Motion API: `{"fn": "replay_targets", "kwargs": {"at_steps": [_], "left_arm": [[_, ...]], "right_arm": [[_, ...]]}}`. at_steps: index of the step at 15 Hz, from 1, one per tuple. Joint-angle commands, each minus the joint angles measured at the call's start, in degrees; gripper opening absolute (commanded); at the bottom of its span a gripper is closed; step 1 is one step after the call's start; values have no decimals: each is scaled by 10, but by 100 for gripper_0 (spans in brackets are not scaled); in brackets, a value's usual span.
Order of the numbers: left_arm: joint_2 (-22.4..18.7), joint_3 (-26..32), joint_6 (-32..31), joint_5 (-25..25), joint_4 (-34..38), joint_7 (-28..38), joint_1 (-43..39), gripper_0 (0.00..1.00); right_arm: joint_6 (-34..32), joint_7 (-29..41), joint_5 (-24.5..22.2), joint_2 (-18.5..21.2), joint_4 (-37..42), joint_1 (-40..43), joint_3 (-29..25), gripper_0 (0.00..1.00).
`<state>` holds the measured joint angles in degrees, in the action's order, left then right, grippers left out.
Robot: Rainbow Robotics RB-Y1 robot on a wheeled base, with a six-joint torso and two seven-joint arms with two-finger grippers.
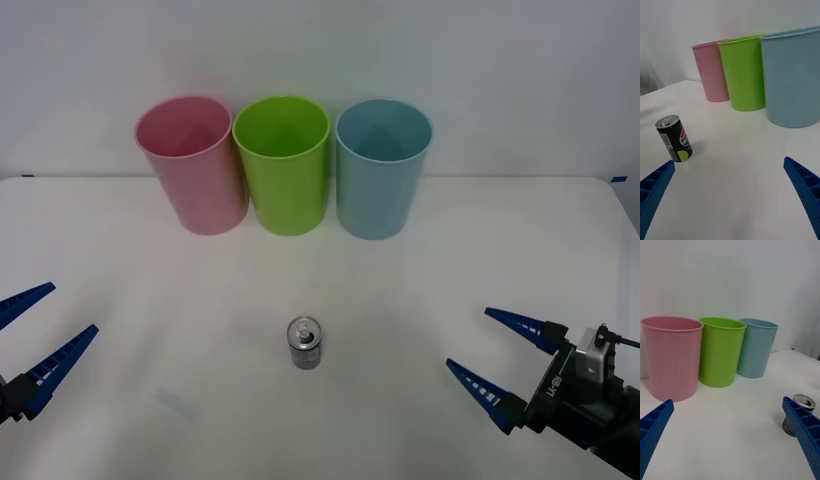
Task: Grasp the object on the table and drop it into the matching bin: aluminum can to the light blue bin, PET bottle to the pink bin.
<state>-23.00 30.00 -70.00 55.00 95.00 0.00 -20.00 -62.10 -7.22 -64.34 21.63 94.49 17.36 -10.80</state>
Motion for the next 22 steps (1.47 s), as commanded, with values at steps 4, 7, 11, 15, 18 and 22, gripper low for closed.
{"fn": "replay_targets", "kwargs": {"at_steps": [4, 7, 11, 15, 18, 22], "left_arm": [[0, 0, 0, 0, 0, 0, 0, 100], [0, 0, 0, 0, 0, 0, 0, 100], [0, 0, 0, 0, 0, 0, 0, 100], [0, 0, 0, 0, 0, 0, 0, 100], [0, 0, 0, 0, 0, 0, 0, 100], [0, 0, 0, 0, 0, 0, 0, 100]], "right_arm": [[10, -26, -57, -27, -26, -48, 32, 100], [10, -39, -66, -29, -55, -78, 61, 100], [12, -53, -73, -29, -78, -102, 92, 100], [13, -69, -73, -28, -125, -138, 126, 100], [22, -81, -68, -28, -155, -164, 155, 100], [79, -94, -59, -28, -160, -181, 214, 100]]}}
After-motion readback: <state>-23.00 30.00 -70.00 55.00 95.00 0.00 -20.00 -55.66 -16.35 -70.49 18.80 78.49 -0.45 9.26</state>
